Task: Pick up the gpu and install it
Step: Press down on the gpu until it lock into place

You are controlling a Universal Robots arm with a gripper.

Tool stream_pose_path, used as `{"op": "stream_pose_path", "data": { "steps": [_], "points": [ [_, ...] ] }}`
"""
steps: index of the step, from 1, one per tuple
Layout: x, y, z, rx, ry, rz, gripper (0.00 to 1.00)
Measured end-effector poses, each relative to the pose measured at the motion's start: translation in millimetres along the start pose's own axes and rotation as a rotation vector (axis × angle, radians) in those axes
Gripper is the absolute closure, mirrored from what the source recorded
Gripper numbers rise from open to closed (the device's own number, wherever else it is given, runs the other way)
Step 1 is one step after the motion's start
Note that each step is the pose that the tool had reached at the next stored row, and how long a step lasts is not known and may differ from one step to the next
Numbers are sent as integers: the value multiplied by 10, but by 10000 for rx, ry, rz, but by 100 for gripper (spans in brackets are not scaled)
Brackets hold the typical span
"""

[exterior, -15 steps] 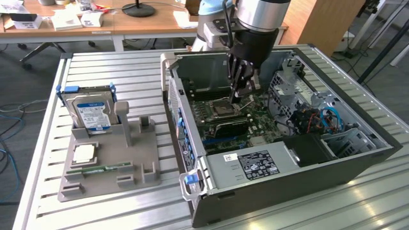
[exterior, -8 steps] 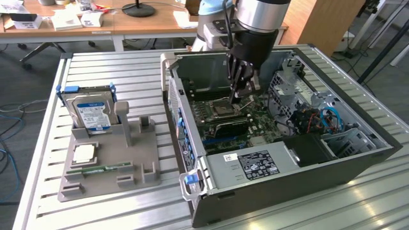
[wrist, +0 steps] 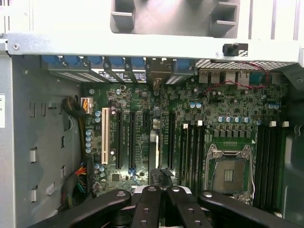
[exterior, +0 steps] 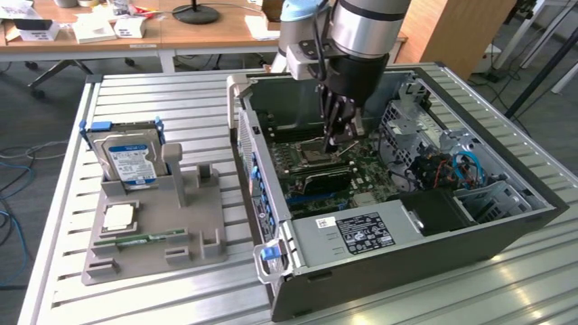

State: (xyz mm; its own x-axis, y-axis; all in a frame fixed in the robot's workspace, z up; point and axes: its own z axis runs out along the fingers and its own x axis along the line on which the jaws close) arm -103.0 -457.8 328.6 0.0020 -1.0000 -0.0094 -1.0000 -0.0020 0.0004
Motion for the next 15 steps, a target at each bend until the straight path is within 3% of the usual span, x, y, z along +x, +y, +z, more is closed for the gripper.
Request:
{"op": "stream_pose_path", "data": {
  "steps": [15],
  "points": [
    [3,0,262,0,1,-1,90]
  ]
}}
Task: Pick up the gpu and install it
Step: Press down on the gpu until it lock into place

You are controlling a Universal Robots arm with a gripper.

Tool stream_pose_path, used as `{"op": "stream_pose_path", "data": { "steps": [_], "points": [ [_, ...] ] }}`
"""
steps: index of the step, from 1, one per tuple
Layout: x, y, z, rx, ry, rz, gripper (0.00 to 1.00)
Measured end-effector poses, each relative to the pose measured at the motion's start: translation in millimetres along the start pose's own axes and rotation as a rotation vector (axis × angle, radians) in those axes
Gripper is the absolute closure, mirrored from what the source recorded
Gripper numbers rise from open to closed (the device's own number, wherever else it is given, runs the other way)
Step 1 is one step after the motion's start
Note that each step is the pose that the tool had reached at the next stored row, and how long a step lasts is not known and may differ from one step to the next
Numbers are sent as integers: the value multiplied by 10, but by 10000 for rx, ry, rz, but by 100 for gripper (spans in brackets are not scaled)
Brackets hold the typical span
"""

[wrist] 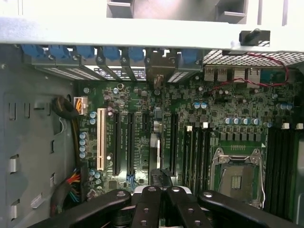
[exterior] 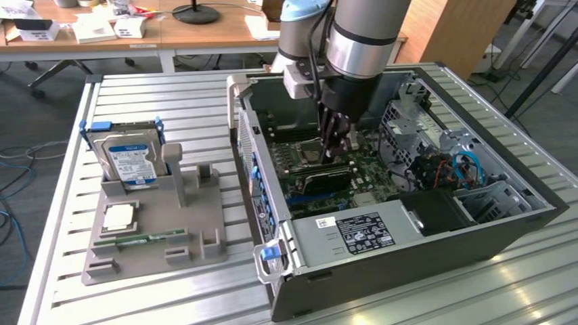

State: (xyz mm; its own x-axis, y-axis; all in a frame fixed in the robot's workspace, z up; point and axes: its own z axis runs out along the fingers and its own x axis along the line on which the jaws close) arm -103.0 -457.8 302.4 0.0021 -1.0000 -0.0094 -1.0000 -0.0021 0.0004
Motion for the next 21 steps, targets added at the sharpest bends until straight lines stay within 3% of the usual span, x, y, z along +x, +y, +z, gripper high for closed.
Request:
{"op": "stream_pose_path", "data": {
  "steps": [8,21],
  "points": [
    [1,0,112,1,-2,0,90],
    [-31,0,131,-1,1,-1,90]
  ]
}}
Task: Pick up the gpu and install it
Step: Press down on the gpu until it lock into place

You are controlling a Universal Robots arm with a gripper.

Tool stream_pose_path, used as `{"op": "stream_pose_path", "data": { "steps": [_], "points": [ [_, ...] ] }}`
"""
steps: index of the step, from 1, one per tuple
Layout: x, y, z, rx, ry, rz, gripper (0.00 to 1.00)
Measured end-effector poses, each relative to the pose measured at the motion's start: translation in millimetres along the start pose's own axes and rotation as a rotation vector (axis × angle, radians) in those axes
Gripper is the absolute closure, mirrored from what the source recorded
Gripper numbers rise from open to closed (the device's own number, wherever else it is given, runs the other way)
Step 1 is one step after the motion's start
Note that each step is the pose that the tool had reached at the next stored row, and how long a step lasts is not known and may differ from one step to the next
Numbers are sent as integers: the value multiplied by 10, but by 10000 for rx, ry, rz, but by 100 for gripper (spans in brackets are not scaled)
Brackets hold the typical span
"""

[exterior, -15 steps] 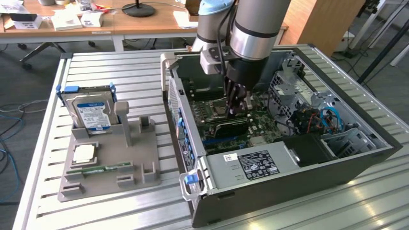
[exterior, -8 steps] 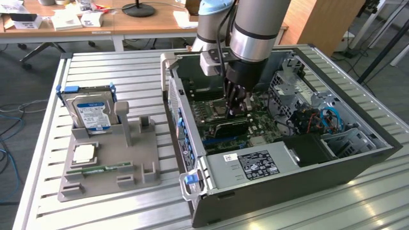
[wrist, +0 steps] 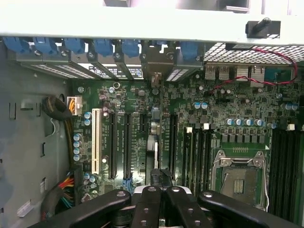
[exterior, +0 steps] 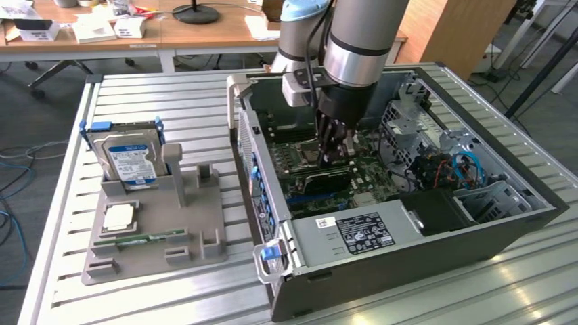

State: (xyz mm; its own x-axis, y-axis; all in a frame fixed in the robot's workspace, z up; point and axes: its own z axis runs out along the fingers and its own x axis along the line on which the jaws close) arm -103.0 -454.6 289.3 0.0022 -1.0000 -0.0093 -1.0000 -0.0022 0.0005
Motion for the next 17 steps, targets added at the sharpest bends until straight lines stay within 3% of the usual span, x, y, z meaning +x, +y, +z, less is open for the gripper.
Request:
{"op": "stream_pose_path", "data": {
  "steps": [7,17],
  "points": [
    [1,0,107,1,-1,0,90],
    [-8,3,138,1,0,1,90]
  ]
}}
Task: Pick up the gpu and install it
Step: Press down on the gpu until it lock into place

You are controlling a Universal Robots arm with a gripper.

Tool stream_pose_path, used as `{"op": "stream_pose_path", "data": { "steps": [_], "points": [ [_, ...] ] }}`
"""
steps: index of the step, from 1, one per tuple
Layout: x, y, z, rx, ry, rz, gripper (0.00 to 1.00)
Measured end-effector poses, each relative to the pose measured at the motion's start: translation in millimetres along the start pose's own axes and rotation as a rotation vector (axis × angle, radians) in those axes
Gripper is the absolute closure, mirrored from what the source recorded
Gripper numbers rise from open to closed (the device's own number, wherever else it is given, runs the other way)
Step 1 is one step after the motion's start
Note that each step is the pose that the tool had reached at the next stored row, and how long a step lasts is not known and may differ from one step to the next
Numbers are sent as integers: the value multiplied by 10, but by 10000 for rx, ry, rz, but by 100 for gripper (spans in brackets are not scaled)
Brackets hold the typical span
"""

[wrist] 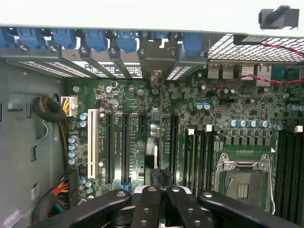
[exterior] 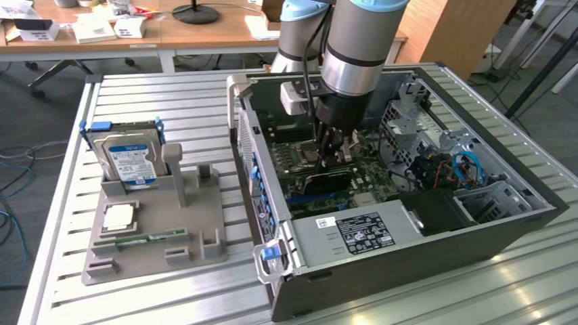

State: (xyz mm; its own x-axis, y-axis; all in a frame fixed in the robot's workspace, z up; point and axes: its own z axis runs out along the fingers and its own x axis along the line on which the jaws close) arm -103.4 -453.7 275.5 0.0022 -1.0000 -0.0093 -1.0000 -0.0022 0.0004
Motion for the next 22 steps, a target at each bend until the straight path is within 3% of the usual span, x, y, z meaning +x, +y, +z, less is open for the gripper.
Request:
{"op": "stream_pose_path", "data": {
  "steps": [22],
  "points": [
    [-8,4,50,1,-2,0,90]
  ]
}}
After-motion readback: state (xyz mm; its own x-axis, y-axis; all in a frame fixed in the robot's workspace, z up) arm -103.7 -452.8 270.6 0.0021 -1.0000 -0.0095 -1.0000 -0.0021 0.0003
